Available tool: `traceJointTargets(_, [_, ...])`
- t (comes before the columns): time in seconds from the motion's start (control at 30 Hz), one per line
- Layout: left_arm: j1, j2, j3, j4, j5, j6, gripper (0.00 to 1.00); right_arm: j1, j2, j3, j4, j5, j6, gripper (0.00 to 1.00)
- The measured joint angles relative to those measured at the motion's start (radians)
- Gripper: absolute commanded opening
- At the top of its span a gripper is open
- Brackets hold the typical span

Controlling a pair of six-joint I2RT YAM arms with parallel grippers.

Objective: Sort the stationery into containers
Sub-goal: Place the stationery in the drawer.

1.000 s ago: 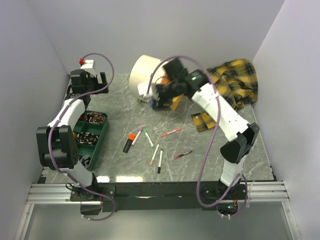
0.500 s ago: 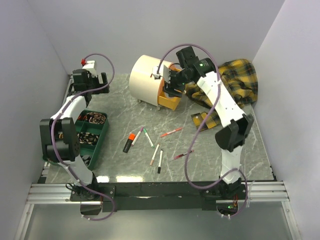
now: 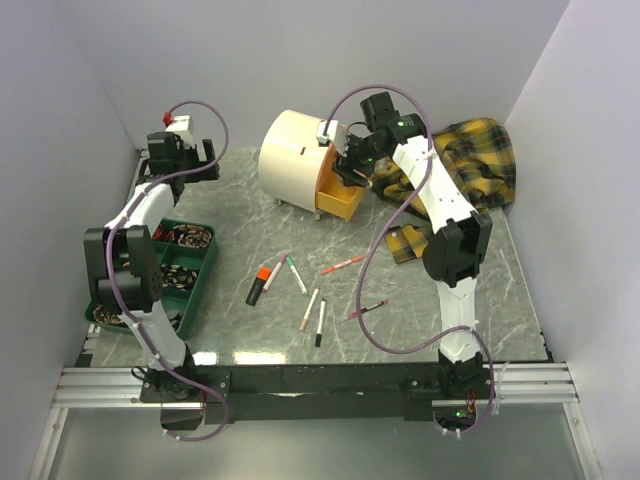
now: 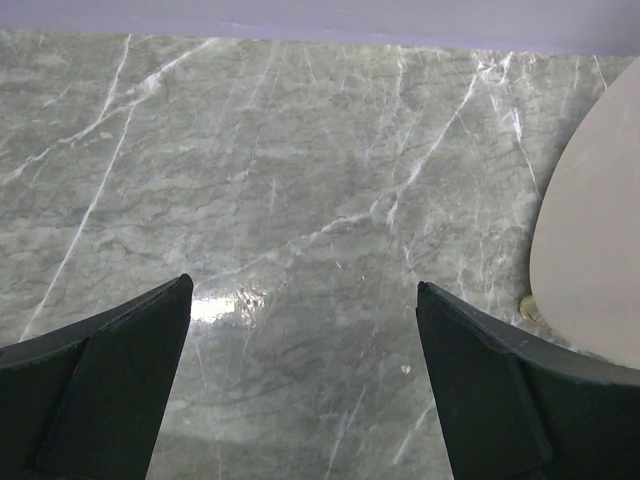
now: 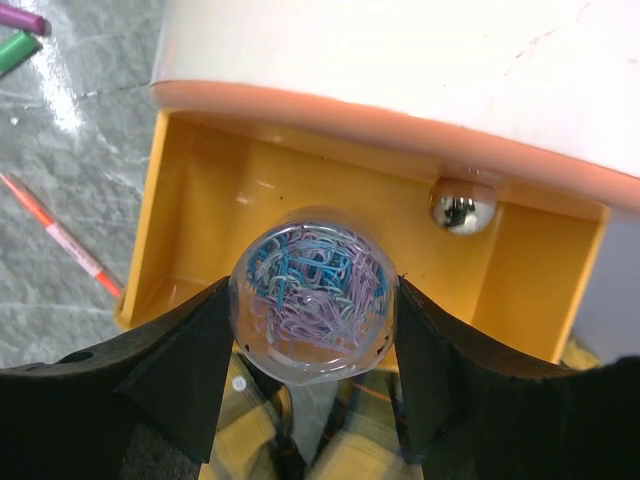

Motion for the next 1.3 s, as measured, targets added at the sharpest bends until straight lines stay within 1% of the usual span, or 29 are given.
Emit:
traceJointTargets(0.1, [0.0,0.017,0.016,-0.007,0.0,0.0,0.99,-0.005,0.03,0.0,0.024,-0.019,0.032,0.29])
traceJointTargets(0.17, [0.0,0.031,0.029,-0.008,0.0,0.001,0.99,-0.006,0.052,0.002,0.043,-0.027,0.05,0.32])
traceJointTargets(0.2, [0.0,0.037,0.036,-0.01,0.0,0.001,0.99,-0.006,0.064,0.004,0.05,-0.03,0.06,0.38])
traceJointTargets(0.27, [0.0,0.049,0.046,-0.012,0.0,0.001,0.99,-0.006,0.084,0.005,0.065,-0.031,0.076,0.45])
traceJointTargets(0.3, [0.001,0.053,0.05,-0.014,0.0,0.002,0.99,-0.006,0.091,0.005,0.07,-0.032,0.086,0.5])
traceJointTargets(0.4, [0.001,0.069,0.061,-0.022,0.0,0.002,0.99,-0.006,0.097,0.005,0.093,-0.031,0.11,0.58])
traceJointTargets(0.5, [0.001,0.079,0.064,-0.026,0.001,0.002,0.99,-0.006,0.096,0.005,0.118,-0.027,0.133,0.63])
traceJointTargets(0.77, [0.001,0.118,0.107,-0.029,0.009,0.0,0.99,-0.013,0.081,-0.007,0.144,-0.014,0.193,0.68])
traceJointTargets(0.97, [0.001,0.14,0.129,-0.029,0.028,-0.001,0.99,-0.02,0.015,-0.079,0.157,-0.019,0.249,0.73])
traceJointTargets(1.07, [0.001,0.144,0.136,-0.029,0.038,-0.005,0.99,-0.026,-0.01,-0.105,0.17,-0.022,0.27,0.78])
traceJointTargets(1.2, [0.001,0.148,0.14,-0.025,0.049,-0.01,0.99,-0.028,-0.019,-0.12,0.183,-0.022,0.293,0.79])
traceJointTargets(1.3, [0.001,0.148,0.14,-0.021,0.053,-0.018,0.99,-0.028,-0.019,-0.119,0.186,-0.022,0.308,0.77])
